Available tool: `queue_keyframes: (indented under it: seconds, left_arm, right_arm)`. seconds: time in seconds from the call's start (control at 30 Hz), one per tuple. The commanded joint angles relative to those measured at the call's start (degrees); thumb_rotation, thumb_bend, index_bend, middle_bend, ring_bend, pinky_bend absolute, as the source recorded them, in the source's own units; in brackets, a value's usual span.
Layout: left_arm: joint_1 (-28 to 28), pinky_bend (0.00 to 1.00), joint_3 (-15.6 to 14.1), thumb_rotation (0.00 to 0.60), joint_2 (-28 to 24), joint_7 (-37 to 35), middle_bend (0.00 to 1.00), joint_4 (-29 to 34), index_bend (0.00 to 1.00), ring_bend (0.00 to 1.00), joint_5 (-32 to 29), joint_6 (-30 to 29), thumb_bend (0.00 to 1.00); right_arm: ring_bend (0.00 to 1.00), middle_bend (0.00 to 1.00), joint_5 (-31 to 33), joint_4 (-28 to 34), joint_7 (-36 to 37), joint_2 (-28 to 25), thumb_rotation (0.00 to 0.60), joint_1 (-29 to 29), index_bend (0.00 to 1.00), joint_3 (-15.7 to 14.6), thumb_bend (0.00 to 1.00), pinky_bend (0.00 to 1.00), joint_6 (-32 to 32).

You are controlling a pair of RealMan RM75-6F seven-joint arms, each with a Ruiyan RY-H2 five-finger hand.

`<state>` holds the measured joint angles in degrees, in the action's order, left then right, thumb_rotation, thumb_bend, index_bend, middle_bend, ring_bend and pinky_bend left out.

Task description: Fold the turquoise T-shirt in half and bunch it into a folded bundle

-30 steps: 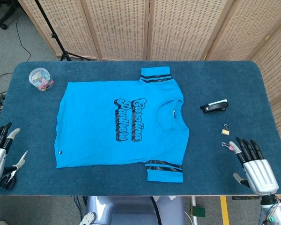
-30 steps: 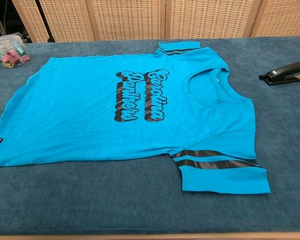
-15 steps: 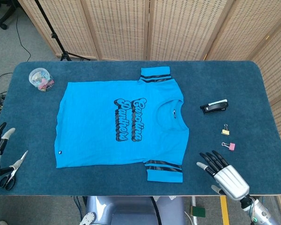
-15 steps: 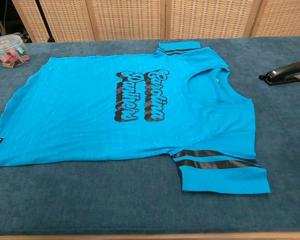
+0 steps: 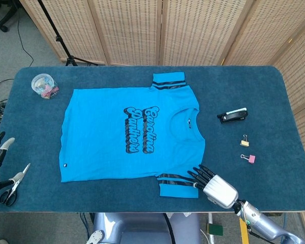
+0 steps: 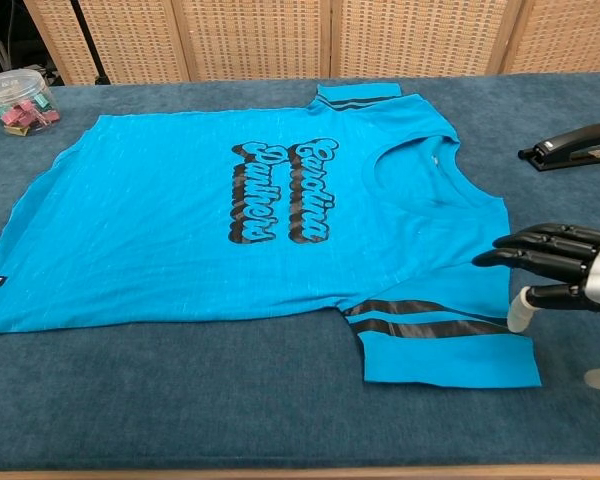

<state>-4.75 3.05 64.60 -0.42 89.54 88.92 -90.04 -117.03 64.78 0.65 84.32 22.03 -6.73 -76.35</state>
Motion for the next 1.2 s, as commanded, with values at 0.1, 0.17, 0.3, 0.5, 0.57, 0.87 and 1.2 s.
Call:
queue_keyframes:
  seconds: [0.1, 0.17, 0.3, 0.5, 0.57, 0.87, 1.2]
  left_arm:
    - [-0.1, 0.00, 0.1, 0.600, -0.1, -0.1, 0.00, 0.0, 0.00, 0.00, -0.2, 0.3, 0.00]
    - [-0.2, 0.00, 0.1, 0.600, 0.0, -0.1, 0.00, 0.0, 0.00, 0.00, -0.4, 0.5, 0.00]
    - [-0.2, 0.00, 0.1, 0.600, 0.0, 0.1, 0.00, 0.1, 0.00, 0.00, -0.4, 0.7, 0.00]
    - [-0.2, 0.00, 0.2, 0.600, 0.0, 0.1, 0.00, 0.1, 0.00, 0.00, -0.6, 0.8, 0.00]
    - [-0.3, 0.00, 0.2, 0.600, 0.0, 0.1, 0.00, 0.1, 0.00, 0.00, -0.6, 0.9, 0.00]
    - [-0.3, 0.00, 0.3, 0.600, 0.0, 0.2, 0.00, 0.0, 0.00, 0.00, -0.8, 1.0, 0.00]
    - [-0.3, 0.00, 0.3, 0.600, 0.1, 0.4, 0.00, 0.1, 0.00, 0.00, -1.1, 1.2, 0.00]
  right_arm:
    - [0.00, 0.09, 0.9, -0.2, -1.0, 0.6, 0.600, 0.7, 0.37, -0.1, 0.02, 0.08, 0.7]
    - [0.00, 0.09, 1.3, -0.1, -1.3, 1.0, 0.600, 1.1, 0.37, -0.1, 0.05, 0.08, 0.8]
    - [0.00, 0.09, 2.2, 0.1, -2.4, 1.5, 0.600, 1.8, 0.37, -0.1, 0.05, 0.08, 1.5]
    - [0.00, 0.09, 3.5, 0.1, -3.0, 2.6, 0.600, 2.7, 0.37, -0.1, 0.07, 0.08, 2.5]
    - [0.00, 0.09, 4.0, 0.4, -3.0, 2.9, 0.600, 3.0, 0.37, -0.1, 0.10, 0.08, 2.6]
    - [0.00, 0.11, 5.3, 0.2, 0.6, 4.6, 0.600, 3.8, 0.41, -0.8, 0.26, 0.11, 1.9]
    - [0.00, 0.13, 5.4, -4.0, 4.2, 7.7, 0.600, 4.3, 0.48, -1.6, 0.51, 0.14, -0.4]
